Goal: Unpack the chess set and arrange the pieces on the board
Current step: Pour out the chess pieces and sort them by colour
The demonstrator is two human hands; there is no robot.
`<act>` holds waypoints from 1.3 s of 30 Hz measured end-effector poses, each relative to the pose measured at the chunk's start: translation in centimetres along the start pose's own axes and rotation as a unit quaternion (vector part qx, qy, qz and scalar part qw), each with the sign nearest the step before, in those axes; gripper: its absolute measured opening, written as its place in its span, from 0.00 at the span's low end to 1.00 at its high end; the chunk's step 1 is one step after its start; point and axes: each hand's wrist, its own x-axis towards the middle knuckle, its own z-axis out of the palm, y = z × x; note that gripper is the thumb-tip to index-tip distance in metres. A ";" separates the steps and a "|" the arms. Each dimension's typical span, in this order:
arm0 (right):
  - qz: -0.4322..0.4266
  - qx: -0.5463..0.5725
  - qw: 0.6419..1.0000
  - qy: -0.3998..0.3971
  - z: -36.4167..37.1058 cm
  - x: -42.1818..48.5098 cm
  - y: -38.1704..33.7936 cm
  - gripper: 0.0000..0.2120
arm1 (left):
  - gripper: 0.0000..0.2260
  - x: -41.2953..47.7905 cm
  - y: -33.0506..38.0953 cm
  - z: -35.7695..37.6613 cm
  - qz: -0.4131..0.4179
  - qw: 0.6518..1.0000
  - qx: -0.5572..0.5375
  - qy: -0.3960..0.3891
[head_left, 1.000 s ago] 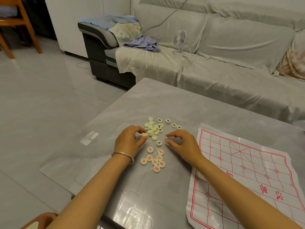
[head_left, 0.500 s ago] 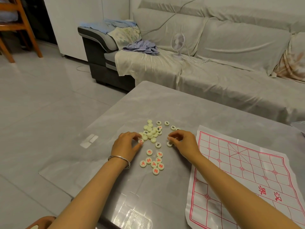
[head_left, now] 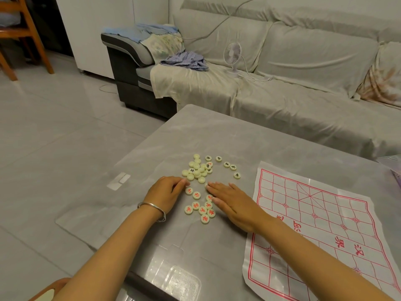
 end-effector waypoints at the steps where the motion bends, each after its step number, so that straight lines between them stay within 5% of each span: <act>1: 0.007 -0.013 1.000 -0.003 0.0 0.0 0.3 0.29 | 0.17 -0.2 0.1 -0.1 0.002 1.000 -0.001 -0.007; 10: 0.115 -0.072 0.990 0.032 -1.7 3.0 3.1 0.27 | 0.26 -1.8 1.9 0.8 0.045 0.991 0.023 -0.127; 19: 0.053 0.086 0.980 0.173 -0.4 4.8 0.0 0.21 | 0.19 0.7 1.3 0.6 0.058 0.996 0.063 -0.019; 24: 0.067 0.051 0.980 0.181 -0.3 6.1 1.0 0.19 | 0.20 2.6 2.3 1.9 0.089 0.986 0.137 -0.044; 30: 0.061 -0.003 0.954 0.295 0.0 5.3 2.1 0.10 | 0.17 3.3 2.4 1.7 0.079 0.983 0.164 -0.008; 39: 0.104 0.025 0.952 0.286 -0.1 6.4 1.3 0.12 | 0.18 3.2 1.5 1.2 0.033 0.992 0.120 0.020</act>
